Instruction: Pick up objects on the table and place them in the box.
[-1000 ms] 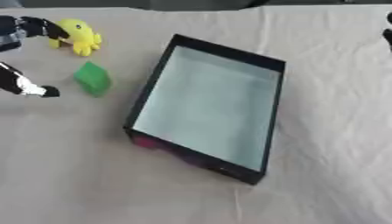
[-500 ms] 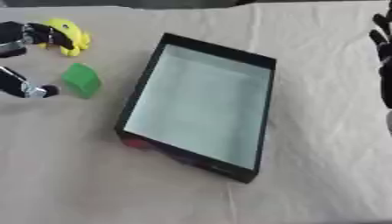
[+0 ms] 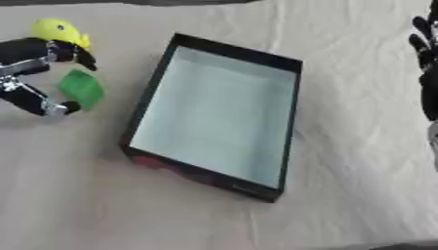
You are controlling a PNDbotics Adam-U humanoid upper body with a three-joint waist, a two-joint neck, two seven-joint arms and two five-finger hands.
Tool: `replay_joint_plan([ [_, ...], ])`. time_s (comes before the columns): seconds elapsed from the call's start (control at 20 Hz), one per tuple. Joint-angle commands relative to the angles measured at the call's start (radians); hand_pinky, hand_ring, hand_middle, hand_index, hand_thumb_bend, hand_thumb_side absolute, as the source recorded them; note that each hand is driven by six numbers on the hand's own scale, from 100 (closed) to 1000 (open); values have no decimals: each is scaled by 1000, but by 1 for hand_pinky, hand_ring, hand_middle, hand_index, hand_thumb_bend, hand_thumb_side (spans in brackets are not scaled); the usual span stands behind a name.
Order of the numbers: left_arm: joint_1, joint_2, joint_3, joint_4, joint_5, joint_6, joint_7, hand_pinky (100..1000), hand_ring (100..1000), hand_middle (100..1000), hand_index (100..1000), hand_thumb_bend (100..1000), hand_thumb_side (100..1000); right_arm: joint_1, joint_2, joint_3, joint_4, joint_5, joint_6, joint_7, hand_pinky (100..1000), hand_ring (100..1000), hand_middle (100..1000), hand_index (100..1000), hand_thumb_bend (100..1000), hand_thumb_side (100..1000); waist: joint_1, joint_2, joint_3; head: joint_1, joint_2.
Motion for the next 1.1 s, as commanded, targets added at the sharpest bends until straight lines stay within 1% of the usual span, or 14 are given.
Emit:
replay_joint_plan([
  [0.05,-27,14,-9,5,-20,-349,-345,873,831,828,845,382,100,-9,-13,-6,-6,8,1,1,1000,955,992,881,114,488,0,-14,-2,1,-12],
  [0.4,-26,15,-8,32,-51,-349,-345,874,831,826,844,373,100,-10,-12,-6,-9,6,-2,-5,1000,955,992,880,113,488,-1,-12,-1,3,-15],
  [0.75,-26,15,24,48,-81,-349,-345,867,824,819,842,364,100,-10,-8,-4,-9,8,-2,-5,1000,954,991,880,108,493,-3,-5,-1,6,-23],
  [0.85,-25,10,30,48,-79,-349,-345,860,806,786,839,331,100,-11,-8,-4,-9,8,-1,-4,1000,954,991,880,105,495,-3,-4,-1,6,-25],
  [1.1,-28,5,41,37,-57,-349,-345,845,786,743,829,302,100,-13,-2,0,-7,10,2,0,1000,955,992,880,102,500,-5,0,-2,9,-30],
])
